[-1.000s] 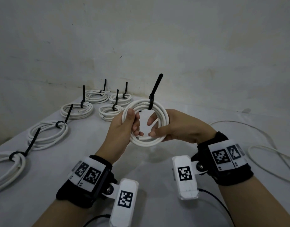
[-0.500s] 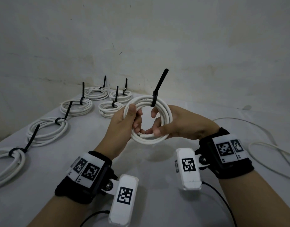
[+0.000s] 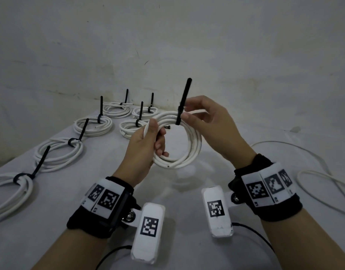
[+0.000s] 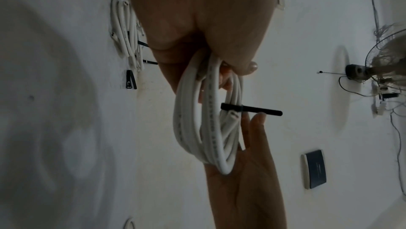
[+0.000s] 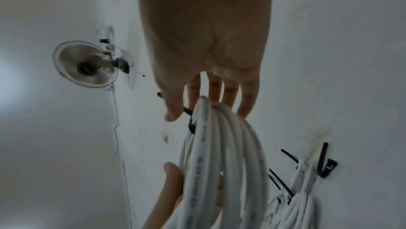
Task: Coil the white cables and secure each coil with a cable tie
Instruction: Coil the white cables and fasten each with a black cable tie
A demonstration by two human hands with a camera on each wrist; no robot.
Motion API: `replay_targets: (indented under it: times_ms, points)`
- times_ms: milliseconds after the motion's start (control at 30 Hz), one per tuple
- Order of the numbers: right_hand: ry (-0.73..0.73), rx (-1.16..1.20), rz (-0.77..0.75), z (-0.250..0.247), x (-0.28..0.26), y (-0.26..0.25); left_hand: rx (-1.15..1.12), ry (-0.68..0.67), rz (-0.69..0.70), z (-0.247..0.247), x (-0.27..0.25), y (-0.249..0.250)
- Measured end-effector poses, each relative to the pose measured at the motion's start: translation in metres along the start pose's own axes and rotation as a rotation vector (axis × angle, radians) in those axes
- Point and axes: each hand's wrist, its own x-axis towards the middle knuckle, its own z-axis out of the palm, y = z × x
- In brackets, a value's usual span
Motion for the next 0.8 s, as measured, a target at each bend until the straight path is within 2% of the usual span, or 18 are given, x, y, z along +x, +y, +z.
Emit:
replay_targets:
  times_ms: [133, 300, 400, 567, 667, 733, 800]
  points:
    - [0.228, -0.142, -0.136, -0.001, 0.002, 0.001, 0.028, -0.094, -0.040, 0.005, -0.004, -0.001]
    - [0.292, -0.185, -0.117, -0.003, 0.003, 0.004, 0.019, -0.162, -0.063, 0.008, -0.005, 0.002]
    - [0.272, -0.082, -0.046, -0.005, 0.003, 0.003, 0.036, -0.122, -0.053, 0.008, -0.005, 0.002]
    - [0.030, -0.015, 0.167, 0.010, -0.006, -0.002, -0.038, 0.030, -0.041, -0.001, 0.001, 0.002]
    - [0.120, 0.035, 0.149, 0.024, -0.011, 0.001, 0.002, 0.086, -0.005, -0.004, 0.002, 0.003]
    - [0.211, 0.022, 0.149, 0.029, -0.012, 0.008, 0.169, 0.096, 0.032, -0.007, 0.001, 0.004]
    - [0.244, 0.083, 0.216, 0.032, -0.013, 0.015, 0.331, 0.057, 0.044, -0.012, 0.000, 0.004]
